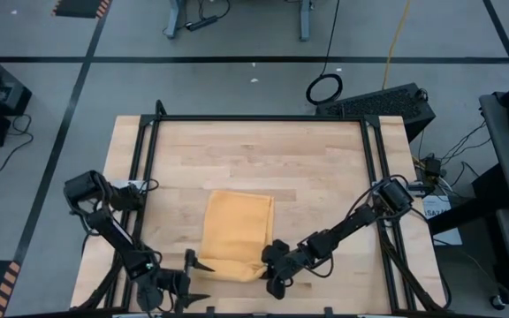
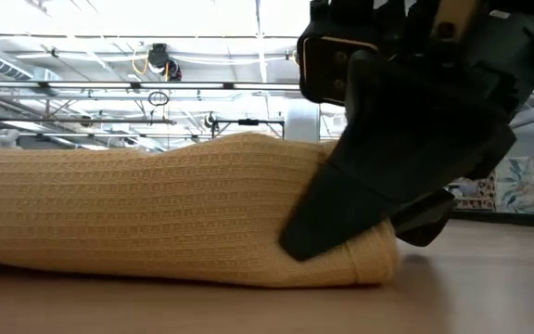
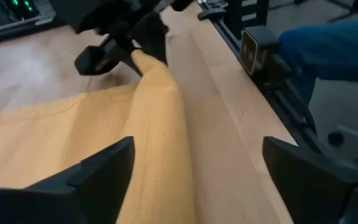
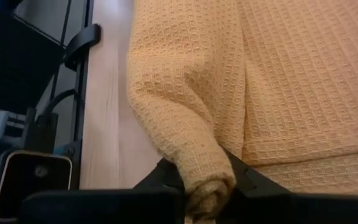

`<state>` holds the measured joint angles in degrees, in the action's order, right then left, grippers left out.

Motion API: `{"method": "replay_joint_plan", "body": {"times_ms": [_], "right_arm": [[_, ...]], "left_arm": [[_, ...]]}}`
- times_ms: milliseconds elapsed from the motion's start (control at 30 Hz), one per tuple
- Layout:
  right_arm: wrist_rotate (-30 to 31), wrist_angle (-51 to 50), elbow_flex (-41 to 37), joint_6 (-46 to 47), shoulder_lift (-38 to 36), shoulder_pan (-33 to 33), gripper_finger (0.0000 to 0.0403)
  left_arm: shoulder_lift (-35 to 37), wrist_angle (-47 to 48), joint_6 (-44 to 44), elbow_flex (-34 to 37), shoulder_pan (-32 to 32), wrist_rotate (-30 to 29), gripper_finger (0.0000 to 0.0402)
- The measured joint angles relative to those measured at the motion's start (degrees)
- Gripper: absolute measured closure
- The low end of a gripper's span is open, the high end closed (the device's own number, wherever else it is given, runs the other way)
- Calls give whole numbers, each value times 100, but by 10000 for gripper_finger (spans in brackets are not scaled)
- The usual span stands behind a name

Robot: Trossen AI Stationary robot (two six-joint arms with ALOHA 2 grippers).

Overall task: Roll towel
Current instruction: Roll the yellow towel

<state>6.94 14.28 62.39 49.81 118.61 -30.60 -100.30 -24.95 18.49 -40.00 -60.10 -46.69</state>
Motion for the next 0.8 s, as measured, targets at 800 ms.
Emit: {"method": "replay_joint_plan", "body": {"times_ms": [800], "right_arm": [[-251, 129, -2, 393, 4, 145, 369]], "left_arm": [[-431, 2168, 673, -510, 861, 1052, 67]]}}
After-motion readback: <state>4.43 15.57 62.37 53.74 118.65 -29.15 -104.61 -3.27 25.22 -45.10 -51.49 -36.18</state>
